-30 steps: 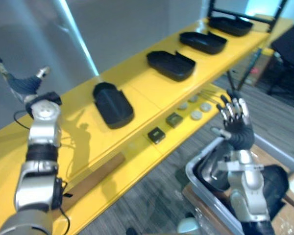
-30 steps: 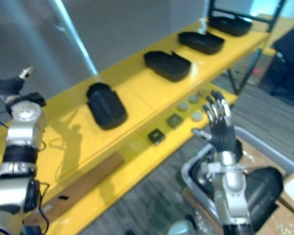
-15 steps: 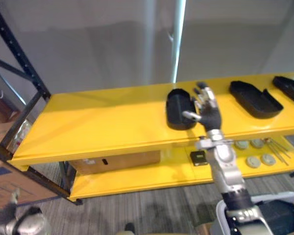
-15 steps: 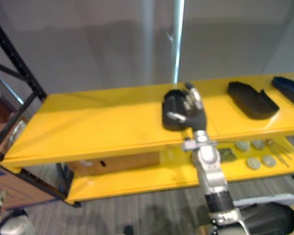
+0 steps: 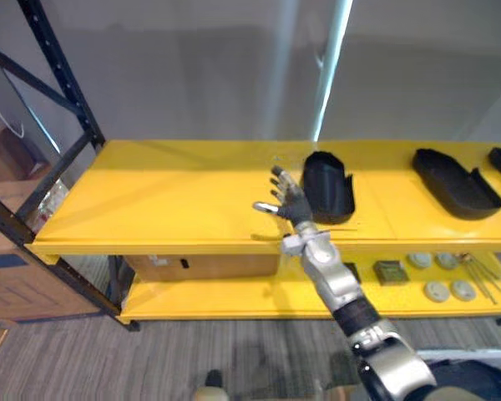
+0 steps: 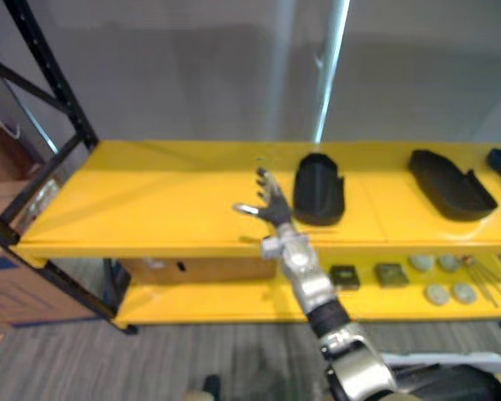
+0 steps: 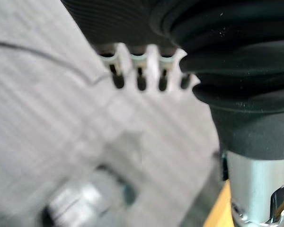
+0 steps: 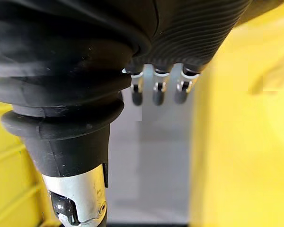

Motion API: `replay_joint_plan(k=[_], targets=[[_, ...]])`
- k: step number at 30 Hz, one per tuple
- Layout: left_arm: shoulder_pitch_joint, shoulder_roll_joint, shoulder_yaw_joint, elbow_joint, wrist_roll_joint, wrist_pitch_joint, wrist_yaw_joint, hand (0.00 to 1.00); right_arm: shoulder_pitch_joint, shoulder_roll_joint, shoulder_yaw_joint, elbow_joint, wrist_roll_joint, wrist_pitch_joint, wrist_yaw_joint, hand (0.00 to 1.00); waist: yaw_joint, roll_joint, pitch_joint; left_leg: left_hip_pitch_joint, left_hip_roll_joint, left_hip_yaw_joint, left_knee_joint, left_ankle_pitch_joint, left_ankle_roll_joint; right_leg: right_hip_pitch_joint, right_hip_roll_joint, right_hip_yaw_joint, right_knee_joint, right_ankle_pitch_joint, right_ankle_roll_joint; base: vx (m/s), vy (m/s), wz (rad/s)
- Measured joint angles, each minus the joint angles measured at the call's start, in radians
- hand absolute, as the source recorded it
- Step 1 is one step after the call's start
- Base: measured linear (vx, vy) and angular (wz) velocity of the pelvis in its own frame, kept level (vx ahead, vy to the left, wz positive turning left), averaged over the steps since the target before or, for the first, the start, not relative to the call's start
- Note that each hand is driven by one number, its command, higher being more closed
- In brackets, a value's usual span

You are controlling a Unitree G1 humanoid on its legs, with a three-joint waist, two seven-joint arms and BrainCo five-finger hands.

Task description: Walk over and take plastic housings, then place them on the shelf

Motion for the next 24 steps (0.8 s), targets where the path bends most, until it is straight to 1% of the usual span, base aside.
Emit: replay_joint_plan(k=[2,3,6,9,12,17,19,22,24], targets=[[-0.001,-0.002,-0.027,0.000,0.001,0.000,-0.025,0.00,0.021,0.014,0.004,0.025,0.002,0.019,-0.021,0.00,0.000,-0.006,0.005,0.001,-0.002,0.003,0.000,-0.004,-0.004,0.001,-0.002,0.001,0.001,0.000,-0.001,0.09,-0.029,-0.03],[-0.002,-0.002,-0.047,0.000,0.000,0.000,-0.031,0.00,0.029,0.025,0.007,0.051,0.003,0.027,-0.038,0.00,0.000,-0.009,0.006,0.004,-0.003,0.007,0.000,-0.004,-0.005,0.004,-0.003,0.002,0.004,0.004,0.004,0.10,-0.031,-0.04],[-0.016,-0.002,-0.097,-0.002,0.000,-0.005,-0.033,0.00,0.036,0.041,0.006,0.094,0.002,0.041,-0.077,0.00,-0.004,-0.007,0.014,0.019,-0.004,0.015,0.000,-0.011,-0.010,0.016,-0.006,0.003,0.001,0.003,0.004,0.09,-0.039,-0.06],[-0.039,-0.002,-0.141,-0.003,0.000,-0.020,-0.036,0.00,0.031,0.041,-0.006,0.100,0.001,0.027,-0.120,0.00,-0.008,0.006,0.033,0.029,-0.003,0.019,0.000,-0.016,-0.011,0.022,-0.006,0.005,0.001,-0.001,0.006,0.04,-0.037,-0.07],[-0.054,-0.002,-0.171,-0.011,0.000,-0.039,-0.037,0.00,0.020,0.042,-0.039,0.123,-0.001,-0.005,-0.150,0.00,-0.010,0.015,0.041,0.029,-0.004,0.019,-0.001,-0.016,-0.011,0.022,-0.006,0.004,0.001,-0.003,0.007,0.00,0.000,0.00],[-0.052,-0.001,-0.202,-0.011,0.000,-0.043,-0.040,0.00,0.014,0.044,-0.108,0.139,-0.014,-0.022,-0.180,0.00,-0.009,0.014,0.049,0.029,-0.011,0.016,-0.001,-0.018,-0.008,0.024,-0.014,0.000,0.003,-0.006,0.010,0.00,0.000,0.01],[-0.051,-0.001,-0.205,-0.010,0.001,-0.043,-0.045,0.00,-0.001,0.044,-0.139,0.158,-0.027,-0.025,-0.212,0.00,-0.009,0.016,0.051,0.029,-0.020,0.013,-0.001,-0.019,-0.005,0.027,-0.022,-0.005,0.004,-0.007,0.013,0.00,0.005,0.07],[-0.051,0.004,-0.223,-0.011,0.001,-0.043,-0.055,0.00,-0.018,0.039,-0.180,0.159,-0.040,-0.025,-0.250,0.00,-0.013,0.019,0.070,0.031,-0.034,0.004,-0.001,-0.022,-0.001,0.036,-0.034,-0.020,0.004,-0.010,0.019,0.01,0.010,0.10],[-0.049,0.008,-0.232,-0.011,0.001,-0.043,-0.060,0.00,-0.033,0.035,-0.200,0.159,-0.043,-0.026,-0.261,0.00,-0.013,0.011,0.080,0.030,-0.039,0.004,-0.001,-0.023,0.001,0.037,-0.039,-0.020,0.003,-0.009,0.021,0.01,0.003,0.03]])
